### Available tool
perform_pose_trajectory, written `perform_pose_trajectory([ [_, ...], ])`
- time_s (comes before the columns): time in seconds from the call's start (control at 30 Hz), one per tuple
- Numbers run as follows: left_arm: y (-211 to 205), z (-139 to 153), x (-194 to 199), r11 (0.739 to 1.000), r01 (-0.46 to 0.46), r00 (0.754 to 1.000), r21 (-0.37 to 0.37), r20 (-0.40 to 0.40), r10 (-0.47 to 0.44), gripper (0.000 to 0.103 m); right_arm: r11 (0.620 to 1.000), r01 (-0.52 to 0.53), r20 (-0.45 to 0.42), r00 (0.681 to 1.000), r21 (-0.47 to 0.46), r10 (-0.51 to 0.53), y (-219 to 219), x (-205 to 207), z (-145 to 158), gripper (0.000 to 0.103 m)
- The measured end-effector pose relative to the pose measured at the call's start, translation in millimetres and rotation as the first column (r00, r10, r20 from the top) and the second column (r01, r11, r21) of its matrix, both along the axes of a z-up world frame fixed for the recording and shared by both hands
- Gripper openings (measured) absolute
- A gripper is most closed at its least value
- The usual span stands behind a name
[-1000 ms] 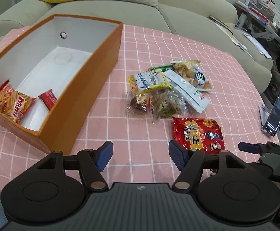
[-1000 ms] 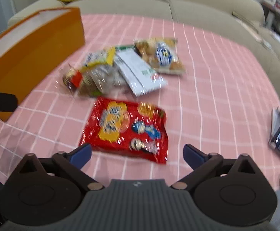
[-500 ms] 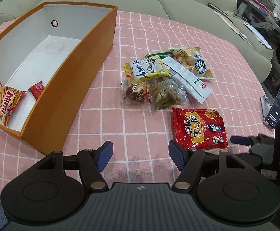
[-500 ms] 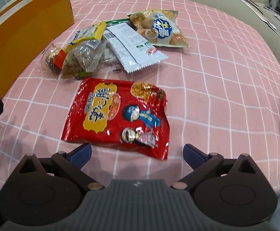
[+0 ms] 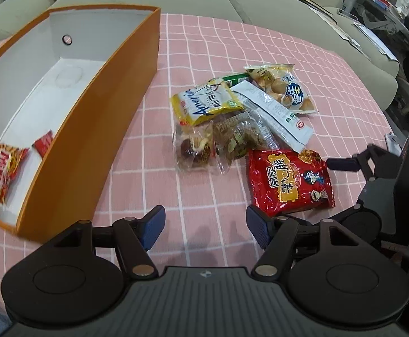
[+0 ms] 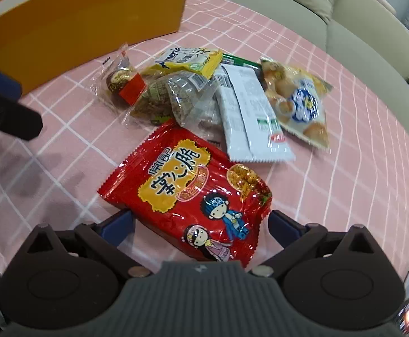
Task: Organize snacks
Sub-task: 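Grasp the red crispy-snack bag with the right tool while the left tool grasps the wrapped cake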
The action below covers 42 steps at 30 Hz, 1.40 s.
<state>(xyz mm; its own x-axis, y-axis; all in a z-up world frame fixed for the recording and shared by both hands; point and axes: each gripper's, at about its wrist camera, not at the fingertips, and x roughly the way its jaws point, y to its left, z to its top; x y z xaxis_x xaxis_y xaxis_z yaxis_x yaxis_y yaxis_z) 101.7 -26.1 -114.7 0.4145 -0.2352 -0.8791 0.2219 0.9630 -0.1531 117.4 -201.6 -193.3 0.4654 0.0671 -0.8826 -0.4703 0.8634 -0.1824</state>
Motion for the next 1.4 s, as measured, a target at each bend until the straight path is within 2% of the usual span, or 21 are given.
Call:
perform_pose_trajectory([
  [0.23,-4.8,-2.6,19.7,0.999,0.017,1.0,0.028,0.012,-0.018,0.078,0.983,-0.174,0.022,0.984,-0.049,0.175,0.5,8.0,10.7,0.099],
  [0.4,-7.0,-4.2,32.2,0.999,0.028,0.999,0.037,0.016,-0.029,0.078,0.967,-0.255,0.003,0.967,-0.02,0.255,-8.1,19.0,8.6,0.099],
  [0.5,-8.9,-7.7,39.9,0.999,0.028,1.0,0.037,0.008,-0.029,0.078,0.973,-0.222,-0.039,0.974,0.063,0.224,-17.0,29.9,3.9,0.1],
  [0.6,-11.5,-10.7,46.5,0.999,0.035,0.999,0.038,0.008,-0.035,0.078,0.971,-0.185,-0.04,0.98,0.148,0.193,-26.4,33.9,4.9,0.099],
  [0.73,-13.9,-15.0,53.8,0.999,0.035,0.999,0.039,0.004,-0.035,0.078,0.97,-0.165,-0.026,0.985,0.181,0.172,-28.3,24.4,8.8,0.091],
  [0.77,-14.3,-16.4,55.8,0.999,0.033,0.999,0.04,0.001,-0.033,0.078,0.972,-0.15,-0.025,0.987,0.183,0.157,-27.5,20.6,9.6,0.086],
  [0.93,-14.4,-23.5,63.1,0.999,0.019,1.0,0.038,-0.011,-0.018,0.078,0.981,-0.003,-0.047,0.999,0.194,0.012,-21.8,2.8,18.2,0.073],
  [1.0,-14.2,-26.0,66.3,0.999,0.013,1.0,0.036,-0.015,-0.013,0.078,0.981,0.004,-0.06,0.998,0.196,0.007,-18.2,-2.9,20.9,0.069],
  [1.03,-14.2,-27.2,68.0,0.999,0.013,1.0,0.036,-0.016,-0.012,0.078,0.98,-0.004,-0.056,0.998,0.199,0.016,-15.7,-5.7,23.4,0.07],
  [1.1,-15.2,-29.3,71.0,0.999,0.013,1.0,0.041,-0.017,-0.012,0.079,0.98,-0.038,-0.024,0.999,0.193,0.043,-13.7,-7.1,26.4,0.089],
  [1.13,-15.7,-30.1,72.7,0.999,0.012,1.0,0.042,-0.017,-0.011,0.079,0.98,-0.061,-0.004,0.998,0.189,0.063,-12.6,-6.4,27.2,0.092],
  [1.23,-16.4,-34.4,78.5,0.999,0.0,1.0,0.039,-0.024,0.001,0.079,0.978,-0.088,-0.007,0.996,0.187,0.091,-8.5,10.8,23.8,0.093],
  [1.4,-17.4,-44.3,85.4,0.999,-0.021,0.998,0.032,-0.05,0.023,0.076,0.968,-0.046,-0.06,0.996,0.245,0.062,-7.0,29.2,12.2,0.092],
])
